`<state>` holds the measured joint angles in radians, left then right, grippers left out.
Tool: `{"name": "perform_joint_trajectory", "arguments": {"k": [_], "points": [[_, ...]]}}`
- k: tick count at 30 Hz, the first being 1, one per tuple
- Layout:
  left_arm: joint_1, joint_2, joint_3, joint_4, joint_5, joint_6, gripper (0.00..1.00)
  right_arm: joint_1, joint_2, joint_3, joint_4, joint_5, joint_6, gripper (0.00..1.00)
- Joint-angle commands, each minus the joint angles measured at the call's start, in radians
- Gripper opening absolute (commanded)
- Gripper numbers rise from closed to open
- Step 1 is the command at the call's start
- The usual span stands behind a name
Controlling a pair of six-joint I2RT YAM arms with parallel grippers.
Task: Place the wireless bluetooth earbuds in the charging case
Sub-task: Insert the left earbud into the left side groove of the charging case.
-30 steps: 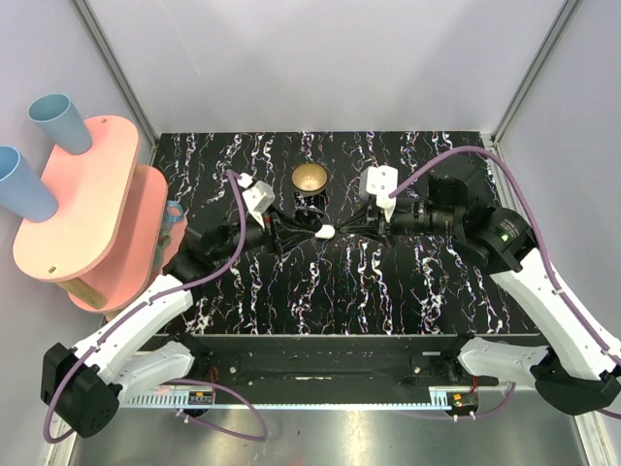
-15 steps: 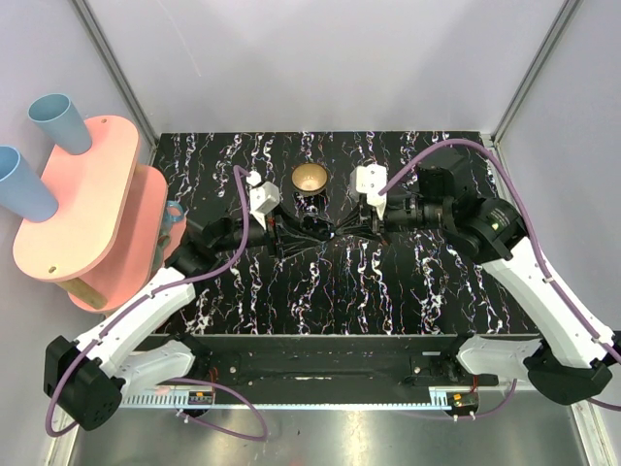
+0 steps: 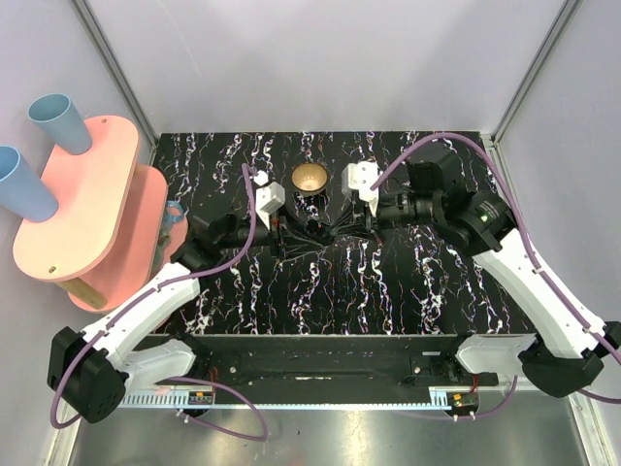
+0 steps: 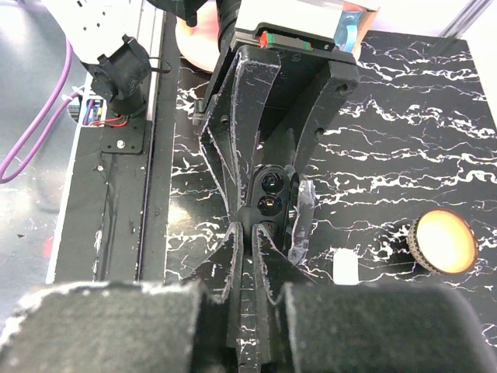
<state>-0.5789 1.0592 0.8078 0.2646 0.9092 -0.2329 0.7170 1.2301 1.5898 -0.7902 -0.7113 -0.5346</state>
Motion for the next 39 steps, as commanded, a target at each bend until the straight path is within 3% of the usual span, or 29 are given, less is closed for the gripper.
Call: {"name": "perform_joint_trajectory", "arguments": {"k": [1, 12, 39], "points": [[-0.006, 0.005, 0.059, 0.07, 0.049, -0.006, 0.02, -0.002, 0.023, 0.032, 0.029, -0.043, 0.007, 0.0], [-0.015, 0.016, 0.062, 0.073, 0.079, -0.013, 0.02, -0.002, 0.058, 0.004, 0.091, -0.066, 0.031, 0.0], [-0.033, 0.032, 0.102, 0.065, 0.115, -0.017, 0.03, -0.002, 0.112, -0.016, 0.062, -0.123, 0.047, 0.0]]}}
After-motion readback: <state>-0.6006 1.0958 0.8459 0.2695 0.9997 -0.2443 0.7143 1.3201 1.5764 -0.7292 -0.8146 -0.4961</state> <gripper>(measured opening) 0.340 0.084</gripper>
